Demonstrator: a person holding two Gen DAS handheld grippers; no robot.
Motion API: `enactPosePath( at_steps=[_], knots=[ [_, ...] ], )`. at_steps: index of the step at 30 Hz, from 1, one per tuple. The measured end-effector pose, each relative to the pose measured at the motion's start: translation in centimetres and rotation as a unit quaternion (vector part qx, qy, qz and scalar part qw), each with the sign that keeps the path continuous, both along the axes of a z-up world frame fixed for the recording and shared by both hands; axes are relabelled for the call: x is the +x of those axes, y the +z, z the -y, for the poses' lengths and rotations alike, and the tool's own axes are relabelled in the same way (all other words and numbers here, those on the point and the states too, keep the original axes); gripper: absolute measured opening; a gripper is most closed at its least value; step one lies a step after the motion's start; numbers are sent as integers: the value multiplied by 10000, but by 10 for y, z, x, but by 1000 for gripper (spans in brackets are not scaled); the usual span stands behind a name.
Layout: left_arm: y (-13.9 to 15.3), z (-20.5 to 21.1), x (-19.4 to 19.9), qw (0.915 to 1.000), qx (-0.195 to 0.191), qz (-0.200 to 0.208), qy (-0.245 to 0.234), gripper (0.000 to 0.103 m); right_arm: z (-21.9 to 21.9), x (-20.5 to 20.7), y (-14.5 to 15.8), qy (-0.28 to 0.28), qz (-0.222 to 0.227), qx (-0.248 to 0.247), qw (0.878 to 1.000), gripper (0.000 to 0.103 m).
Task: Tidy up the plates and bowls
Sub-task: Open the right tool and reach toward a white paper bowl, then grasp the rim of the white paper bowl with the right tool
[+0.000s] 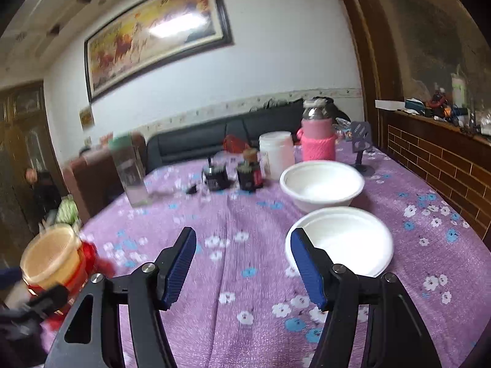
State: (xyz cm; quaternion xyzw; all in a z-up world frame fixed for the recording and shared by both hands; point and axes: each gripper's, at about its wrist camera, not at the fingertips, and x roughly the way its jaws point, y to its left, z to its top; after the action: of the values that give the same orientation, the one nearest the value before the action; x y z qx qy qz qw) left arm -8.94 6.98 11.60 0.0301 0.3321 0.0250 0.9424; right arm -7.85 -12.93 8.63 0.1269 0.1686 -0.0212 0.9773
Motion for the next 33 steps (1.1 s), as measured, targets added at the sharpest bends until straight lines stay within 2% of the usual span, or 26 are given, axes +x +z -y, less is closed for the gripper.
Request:
enactPosePath(
  at_steps=[4, 8, 10, 15, 19, 20, 21, 23, 24, 29, 33],
  knots=[
    [4, -3, 0, 9998, -138, -62, -139, 98, 56, -14, 15, -598, -35, 389, 9974, 73],
    [0, 0, 2, 9992, -273, -185, -208, 98, 114, -6, -3, -1220, -783, 565, 9878, 73],
    [-2, 4, 2, 9989, -280, -244, -285, 98, 133, 8, -21, -1210, -1204, 774, 9823, 73],
    [0, 13, 0, 9989, -211, -223, -366, 98, 139, 62, -48, -818, -2020, 814, 9726, 53],
    [1, 12, 9, 9985, -274, -287, -384, 98, 143, 92, -60, -812, -2368, 850, 9644, 45],
    [0, 12, 12, 9981, -318, -330, -400, 98, 142, 94, -65, -823, -2436, 837, 9628, 40],
    [-1, 13, 16, 9975, -389, -394, -439, 98, 141, 96, -71, -775, -2490, 884, 9613, 31],
    [-6, 15, 26, 9955, -543, -574, -521, 98, 141, 98, -80, -636, -2514, 1049, 9601, 23],
    [-9, 16, 31, 9939, -639, -694, -575, 98, 142, 97, -84, -553, -2516, 1127, 9597, 14],
    [-22, 24, 55, 9890, -916, -970, -635, 98, 123, 97, -85, 262, -2329, 1229, 9643, 9],
    [-35, 34, 71, 9863, -996, -1128, -673, 98, 93, 99, -86, 1371, -2299, 1441, 9527, 8]
  ],
)
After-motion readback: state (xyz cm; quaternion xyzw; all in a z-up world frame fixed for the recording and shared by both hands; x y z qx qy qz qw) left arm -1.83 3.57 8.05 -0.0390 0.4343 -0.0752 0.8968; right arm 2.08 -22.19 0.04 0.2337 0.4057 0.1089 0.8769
